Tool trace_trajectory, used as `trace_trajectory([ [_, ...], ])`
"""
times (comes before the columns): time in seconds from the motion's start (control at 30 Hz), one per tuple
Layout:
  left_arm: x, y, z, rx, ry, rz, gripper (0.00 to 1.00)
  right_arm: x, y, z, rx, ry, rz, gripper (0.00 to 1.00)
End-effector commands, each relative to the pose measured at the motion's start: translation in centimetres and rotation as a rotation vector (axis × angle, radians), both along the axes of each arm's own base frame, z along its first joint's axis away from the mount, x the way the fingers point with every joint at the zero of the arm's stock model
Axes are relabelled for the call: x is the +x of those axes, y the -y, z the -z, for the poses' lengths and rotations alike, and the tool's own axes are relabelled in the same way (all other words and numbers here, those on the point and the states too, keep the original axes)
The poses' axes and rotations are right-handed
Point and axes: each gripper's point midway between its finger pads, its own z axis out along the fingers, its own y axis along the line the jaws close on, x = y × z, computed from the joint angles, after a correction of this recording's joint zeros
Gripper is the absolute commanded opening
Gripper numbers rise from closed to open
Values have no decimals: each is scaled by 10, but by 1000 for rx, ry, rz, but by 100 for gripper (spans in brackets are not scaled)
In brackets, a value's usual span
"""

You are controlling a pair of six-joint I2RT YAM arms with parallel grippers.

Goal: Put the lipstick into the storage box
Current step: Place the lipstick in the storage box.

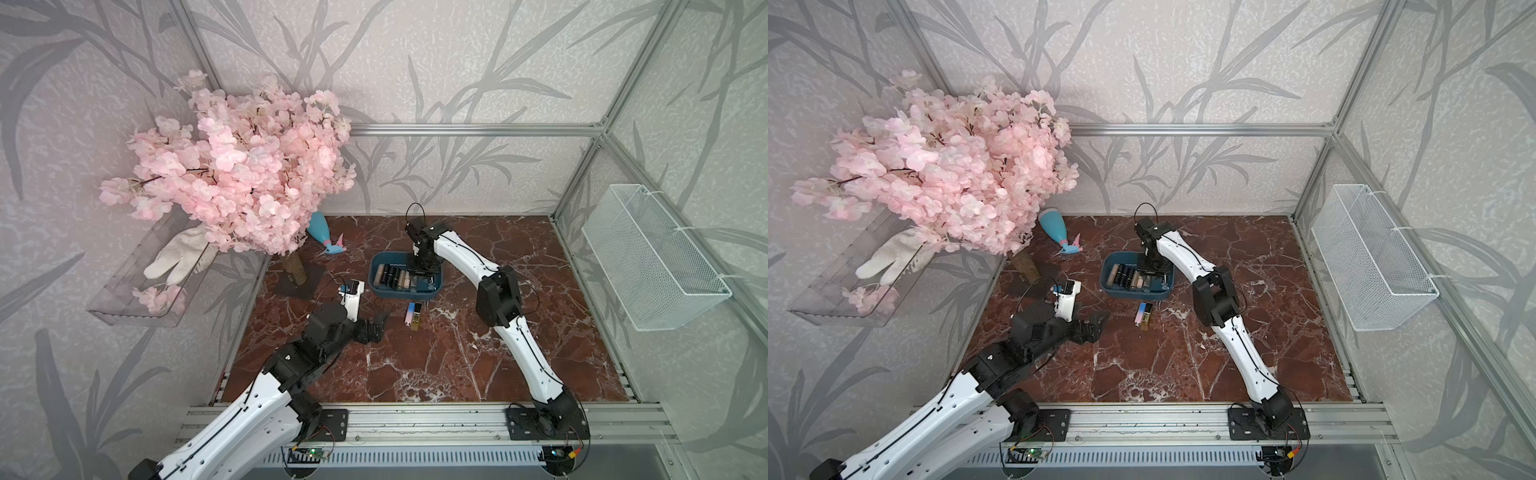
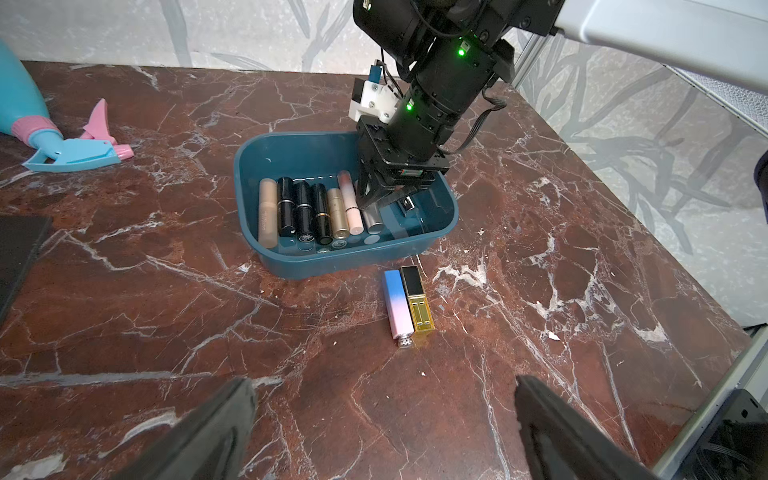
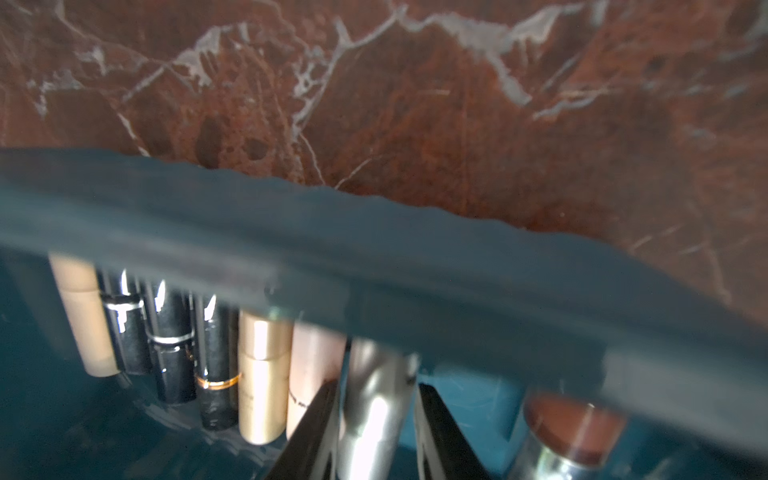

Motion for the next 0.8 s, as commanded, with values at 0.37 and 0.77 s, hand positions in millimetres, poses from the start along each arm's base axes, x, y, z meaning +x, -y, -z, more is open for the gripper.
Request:
trace_trajectory([
  [0.37,10,11,-18,-58,41,13,100,-24,0,-106,101,145,-77,40],
  [0.77,9,11,-19,-122,63,1,100,-117,13,-121,62,140,-200,47],
])
